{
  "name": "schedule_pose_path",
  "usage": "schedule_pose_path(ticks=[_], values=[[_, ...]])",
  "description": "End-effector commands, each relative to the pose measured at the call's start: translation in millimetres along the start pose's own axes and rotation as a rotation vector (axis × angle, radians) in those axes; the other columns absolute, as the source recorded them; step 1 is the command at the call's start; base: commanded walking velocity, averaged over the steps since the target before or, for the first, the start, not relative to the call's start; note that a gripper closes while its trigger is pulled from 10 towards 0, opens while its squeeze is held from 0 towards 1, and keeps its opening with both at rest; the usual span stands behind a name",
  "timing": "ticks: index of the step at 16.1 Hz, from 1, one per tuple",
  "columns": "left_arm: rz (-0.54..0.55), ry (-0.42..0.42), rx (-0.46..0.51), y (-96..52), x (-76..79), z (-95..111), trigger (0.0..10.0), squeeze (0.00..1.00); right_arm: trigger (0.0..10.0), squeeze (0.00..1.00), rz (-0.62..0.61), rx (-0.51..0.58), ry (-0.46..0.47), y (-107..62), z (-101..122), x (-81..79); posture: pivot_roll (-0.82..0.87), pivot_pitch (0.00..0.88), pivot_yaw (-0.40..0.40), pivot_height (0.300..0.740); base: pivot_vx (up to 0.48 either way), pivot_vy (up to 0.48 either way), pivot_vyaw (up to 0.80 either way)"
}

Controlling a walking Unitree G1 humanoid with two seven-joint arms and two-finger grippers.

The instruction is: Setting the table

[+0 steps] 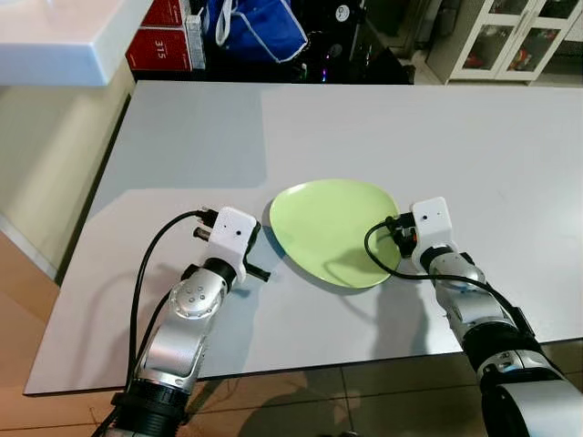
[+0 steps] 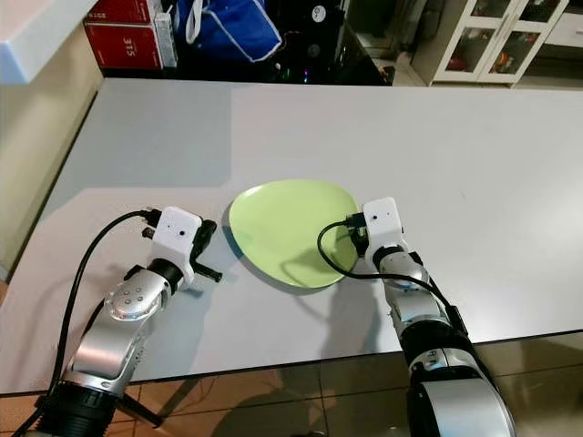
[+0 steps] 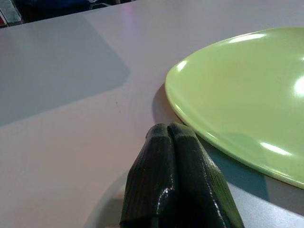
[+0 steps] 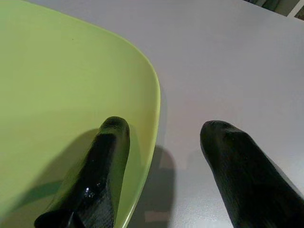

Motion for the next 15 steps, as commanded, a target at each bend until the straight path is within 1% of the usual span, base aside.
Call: schedule_pose_path(ticks=[1,3,4,5,6,7,8,9,10,11,12,13,14,15], values=[[0.000,0.006,0.010,2.1,1.6,2,10.0,0.00,10.0,0.00,-0.007,-0.014,0.009,-1.5,-2,4.3,0.09,0.000,-0.073,0.740,0.000,0.000,0.00],[0.006,0.002,0.011,2.1,0.7,1,10.0,0.00,10.0,0.00,0.001,0.018,0.019,-1.3,6,2.7,0.09,0.000,-0.073,0.740,0.000,0.000,0.00],[0.009,0.000,0.013,2.8,-0.1,2,10.0,0.00,10.0,0.00,0.009,0.049,0.033,-0.7,15,2.8,0.09,0.000,-0.067,0.740,0.000,0.000,0.00],[0.009,0.000,0.014,3.2,-0.3,2,10.0,0.00,10.0,0.00,0.012,0.065,0.032,-0.5,19,3.1,0.10,0.000,-0.061,0.740,0.000,0.000,0.00],[0.007,0.003,0.017,3.9,-0.6,4,10.0,0.00,10.0,0.00,0.024,0.117,0.037,-0.6,32,3.1,0.09,0.000,-0.049,0.740,0.000,0.000,0.00],[0.003,0.008,0.016,4.1,-0.8,4,10.0,0.00,10.0,0.00,0.022,0.146,0.040,-1.1,39,4.0,0.09,0.000,-0.043,0.740,0.000,0.000,0.00],[-0.003,0.018,0.013,3.9,-1.7,4,10.0,0.00,10.0,0.00,0.020,0.208,0.043,-3.0,52,5.3,0.09,0.000,-0.037,0.740,0.000,0.000,0.00],[-0.006,0.023,0.011,3.6,-2.0,3,10.0,0.00,10.0,0.00,0.016,0.234,0.049,-3.9,57,6.0,0.09,0.000,-0.028,0.740,0.000,0.000,0.00],[-0.010,0.030,0.008,3.3,-2.7,3,10.0,0.00,10.0,0.00,0.016,0.259,0.082,-6.1,63,6.5,0.08,0.000,-0.023,0.740,0.000,0.000,0.00],[-0.006,0.024,0.003,3.4,-3.6,2,10.0,0.00,10.0,0.00,0.026,0.256,0.102,-7.6,61,5.2,0.09,0.000,-0.025,0.740,0.000,0.000,0.00],[0.016,-0.021,-0.010,4.0,-7.1,-1,10.0,0.00,10.0,0.00,0.056,0.234,0.130,-11.2,52,0.4,0.09,0.000,-0.026,0.740,0.000,0.000,0.00],[0.030,-0.061,-0.016,4.5,-8.9,-3,10.0,0.00,10.0,0.00,0.071,0.223,0.143,-13.1,48,-2.3,0.09,0.000,-0.027,0.740,0.000,0.000,0.00],[0.062,-0.148,-0.020,5.1,-13.5,-6,10.0,0.00,10.0,0.00,0.118,0.223,0.176,-17.6,44,-9.0,0.09,0.000,-0.029,0.740,0.000,0.000,0.00],[0.094,-0.184,-0.011,4.6,-19.1,-6,10.0,0.00,10.0,0.00,0.153,0.261,0.235,-21.9,52,-12.0,0.09,0.000,-0.027,0.740,0.000,0.000,0.00]])
Point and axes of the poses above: a point about 5 cm out from each wrist's last joint towards the gripper, its own y axis pointing out of the wrist towards the gripper, its own z axis along the axis of the wrist's last joint, x = y × z, the point moved 3 cm from there along y, pointing out of the wrist towards the gripper, and after that the axes turned 4 degrees about -y, right-handed, at the moved point
